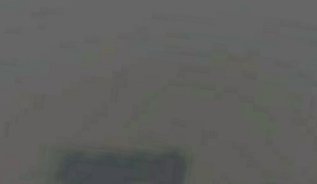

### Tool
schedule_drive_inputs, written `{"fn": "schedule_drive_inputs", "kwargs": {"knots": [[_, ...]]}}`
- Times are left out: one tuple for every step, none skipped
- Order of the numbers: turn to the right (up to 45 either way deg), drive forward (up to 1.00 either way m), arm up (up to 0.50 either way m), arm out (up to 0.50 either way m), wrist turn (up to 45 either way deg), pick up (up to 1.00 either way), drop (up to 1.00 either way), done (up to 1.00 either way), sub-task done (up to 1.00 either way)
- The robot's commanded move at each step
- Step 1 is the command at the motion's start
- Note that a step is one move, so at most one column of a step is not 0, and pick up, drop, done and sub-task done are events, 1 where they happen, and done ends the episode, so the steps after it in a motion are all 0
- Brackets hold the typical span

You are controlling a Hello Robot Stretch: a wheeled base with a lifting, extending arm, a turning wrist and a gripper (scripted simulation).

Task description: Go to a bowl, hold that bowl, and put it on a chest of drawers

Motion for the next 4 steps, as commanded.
{"fn": "schedule_drive_inputs", "kwargs": {"knots": [[0.0,0.00,0.00,0.00,-39.0,0.00,0.00,0.00,0.00],[0.0,0.00,-0.08,0.00,0.0,0.00,0.00,0.00,0.00],[0.0,0.00,-0.32,0.00,0.0,0.00,0.00,0.00,0.00],[0.0,0.00,0.00,0.00,0.0,0.00,1.00,0.00,0.00]]}}
